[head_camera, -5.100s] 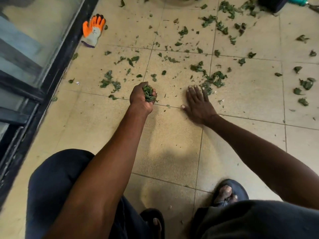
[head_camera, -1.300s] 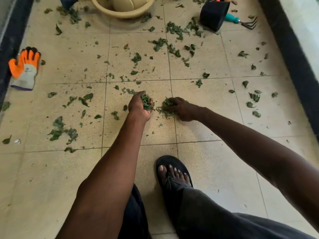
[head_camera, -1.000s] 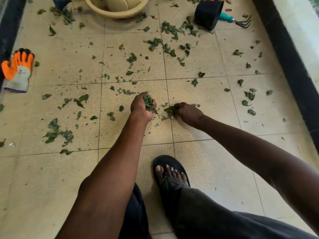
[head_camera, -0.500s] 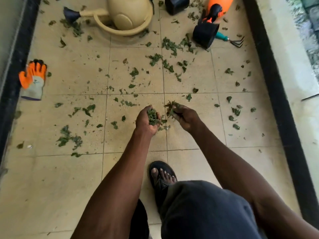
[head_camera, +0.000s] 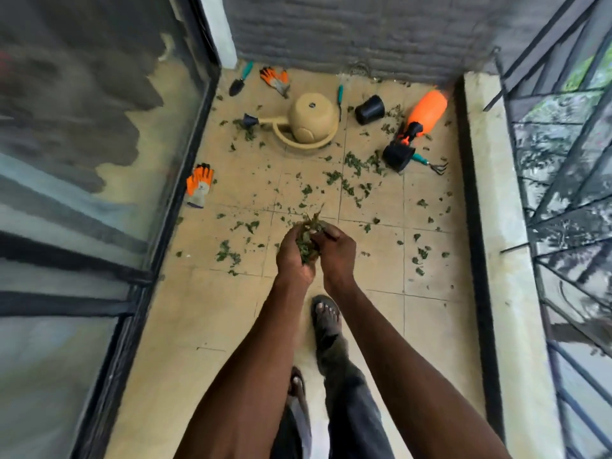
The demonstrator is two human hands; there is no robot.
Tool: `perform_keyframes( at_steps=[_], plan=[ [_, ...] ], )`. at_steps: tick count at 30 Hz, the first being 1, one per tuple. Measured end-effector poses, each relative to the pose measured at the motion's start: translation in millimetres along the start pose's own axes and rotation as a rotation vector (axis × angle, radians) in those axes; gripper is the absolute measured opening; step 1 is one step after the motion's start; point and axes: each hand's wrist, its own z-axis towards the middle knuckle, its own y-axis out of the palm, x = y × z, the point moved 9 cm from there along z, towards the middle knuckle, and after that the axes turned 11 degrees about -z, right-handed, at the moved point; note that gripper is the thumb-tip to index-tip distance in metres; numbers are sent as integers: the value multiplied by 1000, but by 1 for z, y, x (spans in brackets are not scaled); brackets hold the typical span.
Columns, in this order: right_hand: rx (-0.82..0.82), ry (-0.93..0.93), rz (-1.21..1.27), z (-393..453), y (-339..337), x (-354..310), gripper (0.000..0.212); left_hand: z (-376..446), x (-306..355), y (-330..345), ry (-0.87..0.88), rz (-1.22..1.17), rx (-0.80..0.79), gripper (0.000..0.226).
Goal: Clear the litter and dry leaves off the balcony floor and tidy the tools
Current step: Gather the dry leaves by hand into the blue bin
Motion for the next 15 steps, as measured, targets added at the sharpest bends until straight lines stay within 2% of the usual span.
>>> perform_keyframes(
  at_steps=[3,7,9,12,15],
  plan=[
    [-1,-30,-19,-83,-6,-45,23,-86,26,-9,67,15,26,32],
    [32,-32,-107,-191,-15,-79,35,-205,48,-35,129,7,74,18],
    [35,-41,-176,-240,-18,-84,26,-260,53,-54,154,-12,90,8],
    [8,-52,-252,-304,-22,-76,8,-325,55,-89,175,-40,103,16],
    [-102,-37,-264,-362,-23,-55,21,-375,50,-134,192,-96,120,15]
  ],
)
